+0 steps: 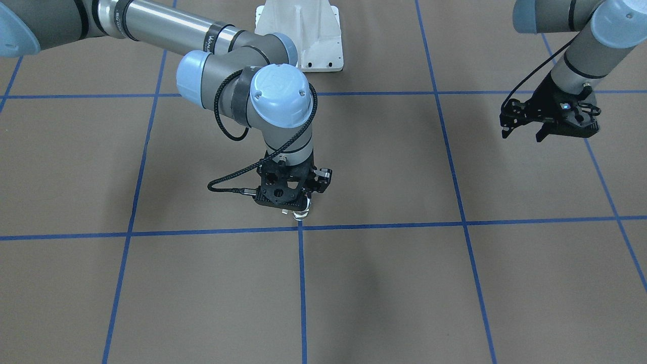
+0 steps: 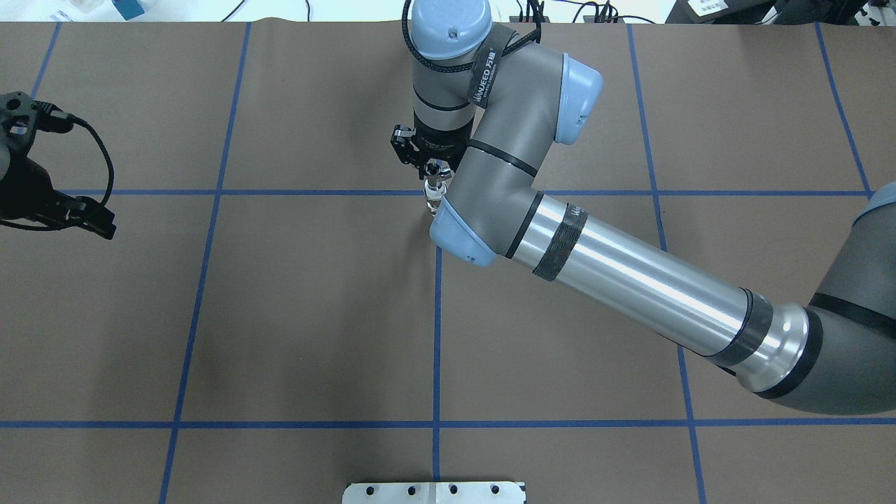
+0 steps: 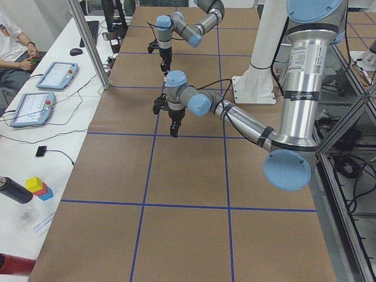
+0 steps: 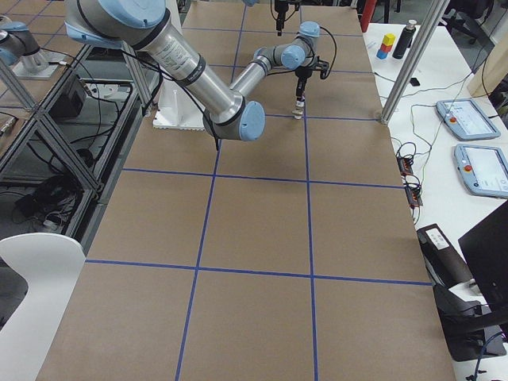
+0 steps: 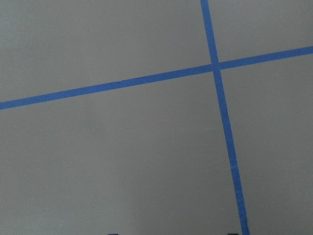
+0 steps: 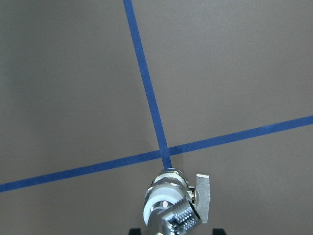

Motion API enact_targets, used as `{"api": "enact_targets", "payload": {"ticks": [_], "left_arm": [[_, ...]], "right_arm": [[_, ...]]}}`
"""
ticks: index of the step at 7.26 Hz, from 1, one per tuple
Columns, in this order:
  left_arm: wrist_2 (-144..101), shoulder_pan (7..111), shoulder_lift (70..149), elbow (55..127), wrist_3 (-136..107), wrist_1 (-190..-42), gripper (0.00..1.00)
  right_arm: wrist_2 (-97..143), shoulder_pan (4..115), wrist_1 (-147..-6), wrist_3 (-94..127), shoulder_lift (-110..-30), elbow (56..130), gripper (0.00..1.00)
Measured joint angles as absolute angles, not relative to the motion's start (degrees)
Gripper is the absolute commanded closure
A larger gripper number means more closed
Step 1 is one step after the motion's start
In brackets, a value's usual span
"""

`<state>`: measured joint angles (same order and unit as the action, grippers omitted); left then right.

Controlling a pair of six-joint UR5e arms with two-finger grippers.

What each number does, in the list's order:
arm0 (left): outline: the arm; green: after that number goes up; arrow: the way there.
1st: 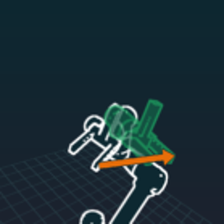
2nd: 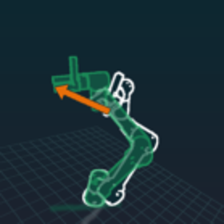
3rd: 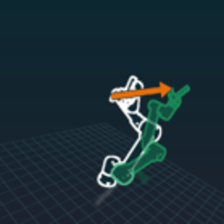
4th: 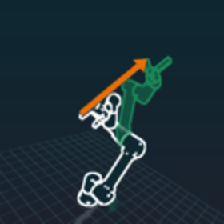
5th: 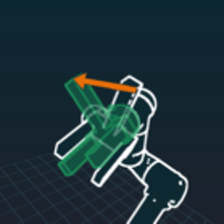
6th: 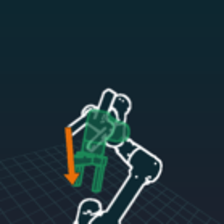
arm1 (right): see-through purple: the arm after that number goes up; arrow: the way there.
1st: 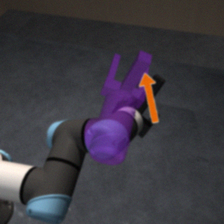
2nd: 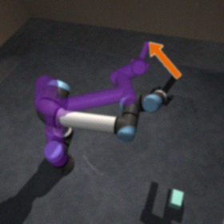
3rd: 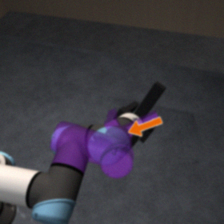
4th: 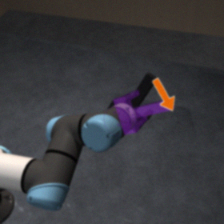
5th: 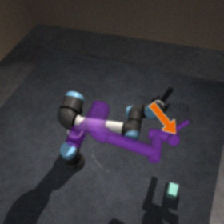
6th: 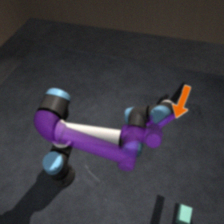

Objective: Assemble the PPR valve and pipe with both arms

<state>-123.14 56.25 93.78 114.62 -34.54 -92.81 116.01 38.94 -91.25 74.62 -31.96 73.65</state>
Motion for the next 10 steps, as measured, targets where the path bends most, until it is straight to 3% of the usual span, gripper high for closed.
{"api": "enact_targets", "payload": {"ticks": [6,10], "left_arm": [[-123.2,56.3,93.8,114.8,-34.6,-92.8,0.2],[-123.2,56.3,93.9,114.7,-34.6,-92.7,0.2]], "right_arm": [[116.0,38.9,-91.3,74.6,-32.2,73.7,0.42],[116.1,39.6,-90.7,75.4,-32.1,75.5,0.34]]}}
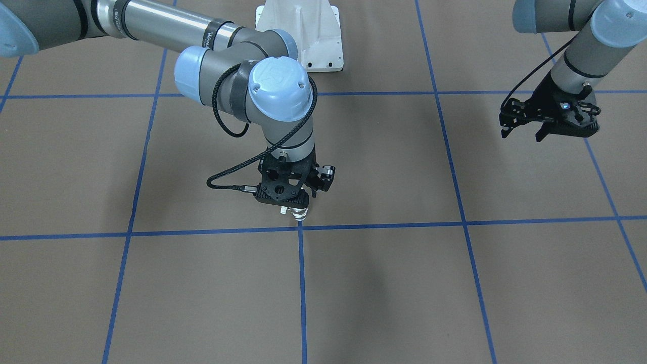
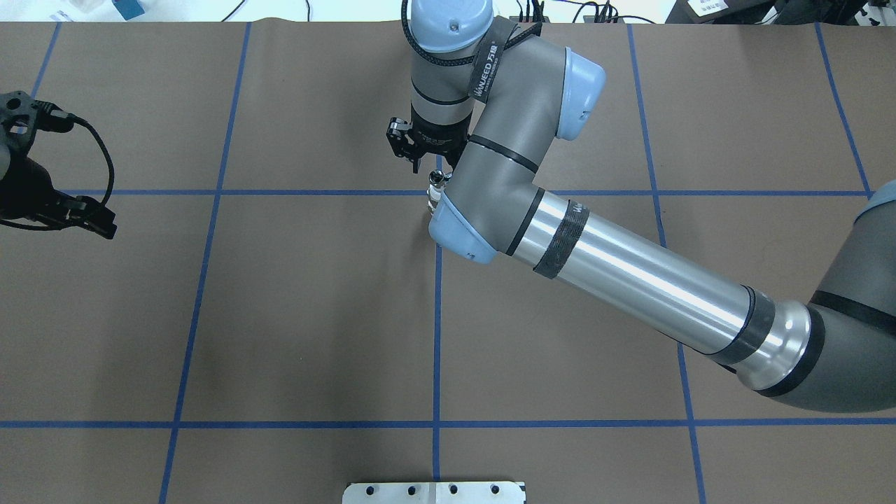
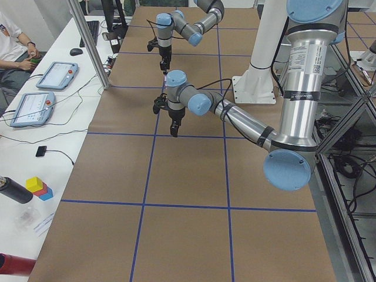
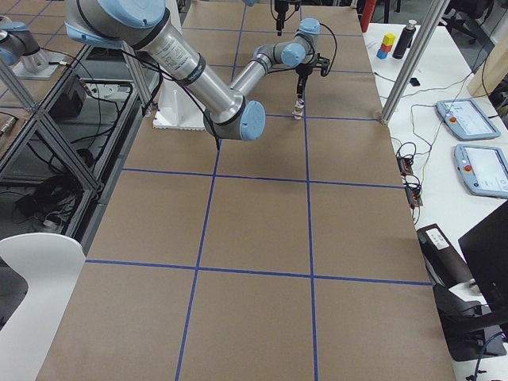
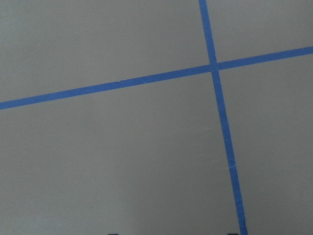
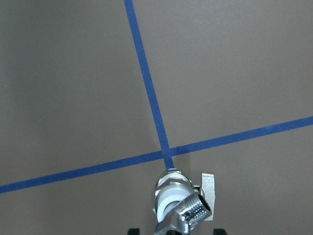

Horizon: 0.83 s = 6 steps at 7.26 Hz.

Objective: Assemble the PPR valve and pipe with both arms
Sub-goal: 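Open the right gripper and raise it away from the assembled valve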

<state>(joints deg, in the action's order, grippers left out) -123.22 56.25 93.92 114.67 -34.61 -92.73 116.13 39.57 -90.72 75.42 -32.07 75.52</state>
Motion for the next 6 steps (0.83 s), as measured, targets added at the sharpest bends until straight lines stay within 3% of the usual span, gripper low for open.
{"api": "enact_targets", "payload": {"ticks": [2,4,6], "left_arm": [[-123.2,56.3,94.0,114.7,-34.5,-92.7,0.2],[-123.5,56.6,93.7,114.7,-34.0,-92.8,0.2],[-125.9,59.2,93.1,114.4,-31.8,-93.0,0.2]], "right_arm": [[116.9,41.4,-90.7,75.2,-38.1,83.7,0.34],[118.5,45.2,-90.7,70.0,-50.7,95.7,0.34],[119.6,50.5,-90.5,58.3,-62.0,101.9,0.33]]}}
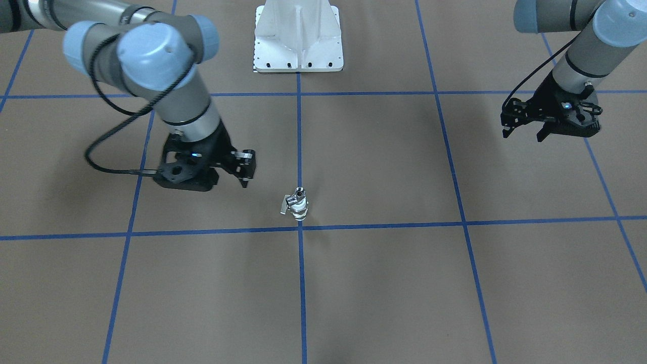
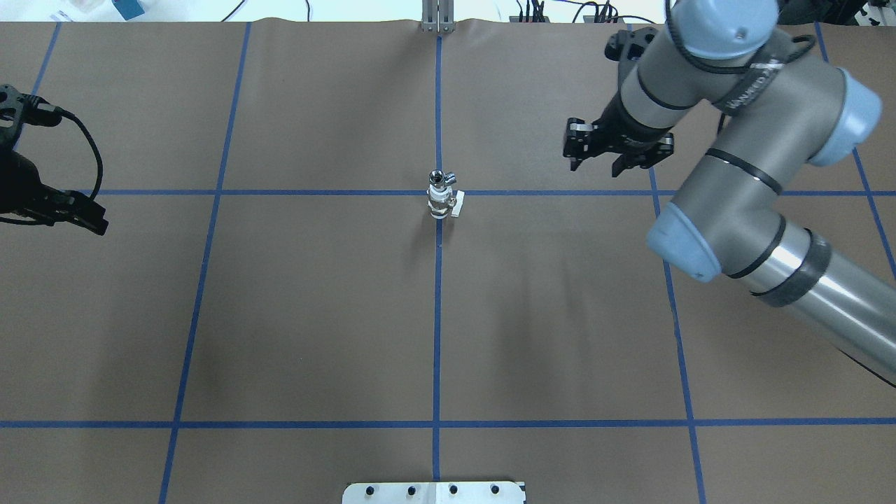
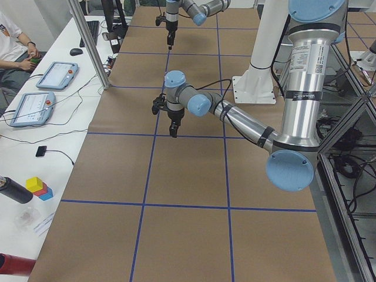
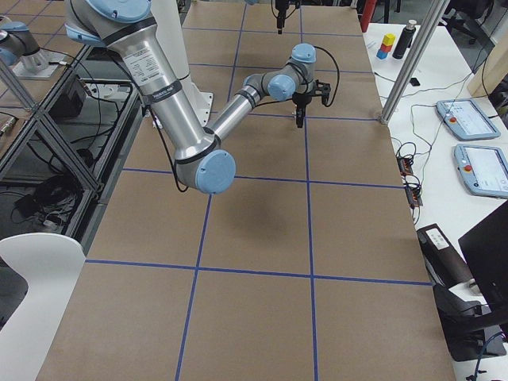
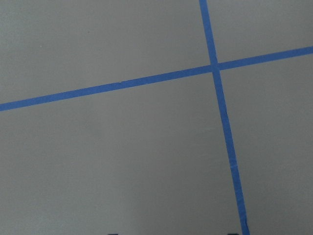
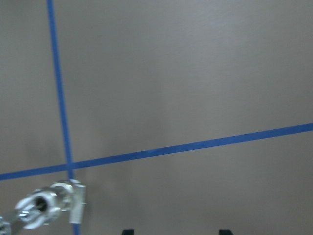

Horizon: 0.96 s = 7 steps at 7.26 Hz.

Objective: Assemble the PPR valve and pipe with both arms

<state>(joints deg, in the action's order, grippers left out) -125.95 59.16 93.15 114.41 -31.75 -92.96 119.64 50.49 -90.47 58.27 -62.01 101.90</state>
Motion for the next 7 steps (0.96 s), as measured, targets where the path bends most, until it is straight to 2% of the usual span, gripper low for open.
{"api": "enact_targets", "payload": {"ticks": [3,4,5,6,7], "left_arm": [[-132.3,70.3,89.6,111.1,-15.6,-92.6,0.2],[-133.3,73.8,88.9,109.3,-10.2,-92.5,0.13],[-133.8,76.8,88.5,107.4,-6.2,-92.5,0.02],[-134.1,79.3,88.4,105.8,-4.2,-92.4,0.01],[-135.3,81.2,88.3,104.8,-3.4,-92.3,0.01]], "right_arm": [[122.6,61.6,-90.1,37.8,-74.0,102.3,0.28],[124.1,65.6,-90.1,32.1,-77.0,102.0,0.28],[125.4,69.4,-90.1,27.0,-79.8,101.7,0.24],[126.2,72.4,-90.1,22.6,-82.5,101.4,0.0],[126.9,74.8,-89.9,19.1,-85.2,100.9,0.0]]}}
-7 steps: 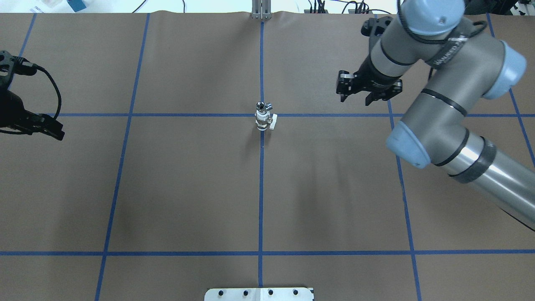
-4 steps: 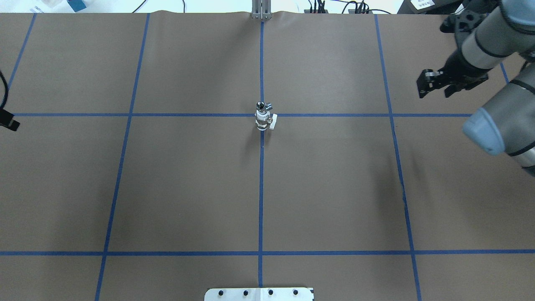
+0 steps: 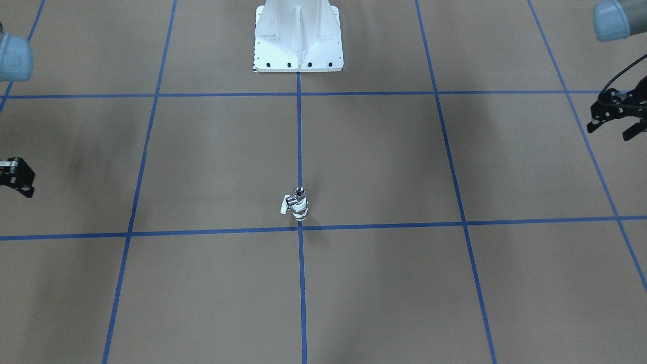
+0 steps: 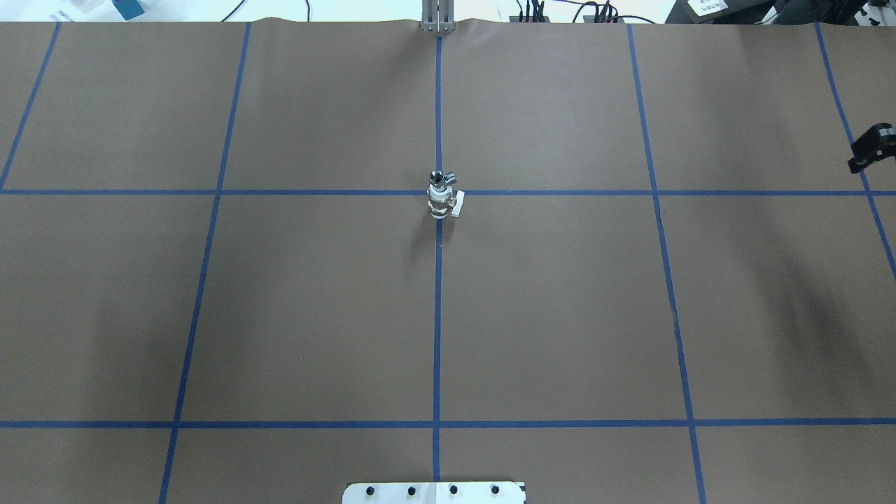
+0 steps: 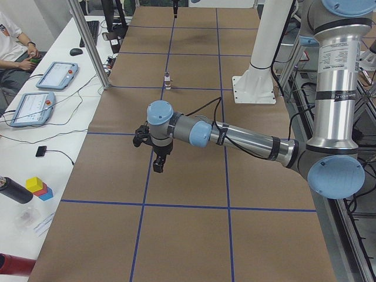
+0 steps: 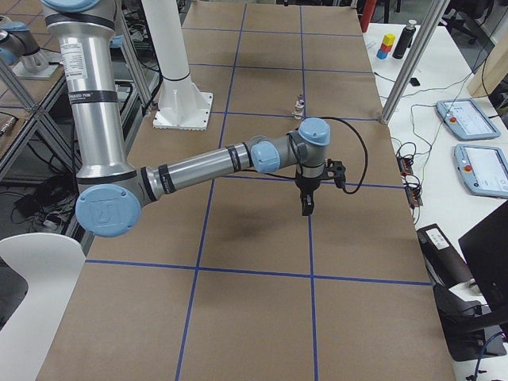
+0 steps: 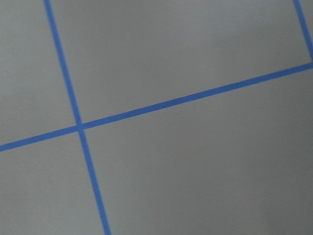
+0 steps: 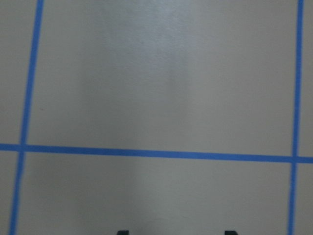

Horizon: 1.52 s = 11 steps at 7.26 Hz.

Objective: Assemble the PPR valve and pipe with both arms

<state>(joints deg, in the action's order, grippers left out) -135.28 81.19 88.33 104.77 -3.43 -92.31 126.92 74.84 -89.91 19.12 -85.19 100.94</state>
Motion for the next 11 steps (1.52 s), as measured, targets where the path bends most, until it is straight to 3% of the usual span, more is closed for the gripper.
{"api": "enact_targets", "payload": {"ticks": [4,11], "left_arm": [[-140.4,84.2,86.0,105.0,-3.0,-90.8,0.01],[-133.7,87.6,85.1,105.1,-3.2,-87.5,0.0]], "right_arm": [[130.6,78.6,-75.6,18.1,-94.1,97.9,0.0],[138.0,81.1,-79.0,18.3,-89.5,95.0,0.0]]}}
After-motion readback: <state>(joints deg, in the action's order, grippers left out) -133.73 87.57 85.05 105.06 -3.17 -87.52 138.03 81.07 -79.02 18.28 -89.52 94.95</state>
